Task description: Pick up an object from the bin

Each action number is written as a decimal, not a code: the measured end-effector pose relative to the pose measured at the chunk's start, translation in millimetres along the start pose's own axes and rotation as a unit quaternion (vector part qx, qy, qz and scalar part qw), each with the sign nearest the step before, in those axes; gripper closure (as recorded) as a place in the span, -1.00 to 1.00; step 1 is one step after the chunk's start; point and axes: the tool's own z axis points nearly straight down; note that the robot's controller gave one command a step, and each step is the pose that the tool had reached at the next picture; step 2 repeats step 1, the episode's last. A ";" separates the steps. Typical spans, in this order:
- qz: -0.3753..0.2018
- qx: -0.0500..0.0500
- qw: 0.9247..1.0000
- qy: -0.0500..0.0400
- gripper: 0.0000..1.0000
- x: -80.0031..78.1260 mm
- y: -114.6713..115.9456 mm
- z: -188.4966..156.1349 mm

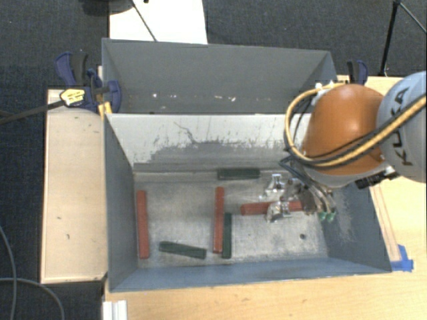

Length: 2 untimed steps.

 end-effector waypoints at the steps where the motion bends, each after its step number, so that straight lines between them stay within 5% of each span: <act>1: -0.154 0.001 0.988 -0.004 1.00 -22.8 -17.8 -153.8; 2: -0.154 0.001 0.988 -0.004 1.00 -22.8 -17.8 -153.8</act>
Offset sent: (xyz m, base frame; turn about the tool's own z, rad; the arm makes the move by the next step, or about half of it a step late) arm 0.0000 0.0000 0.0000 0.0000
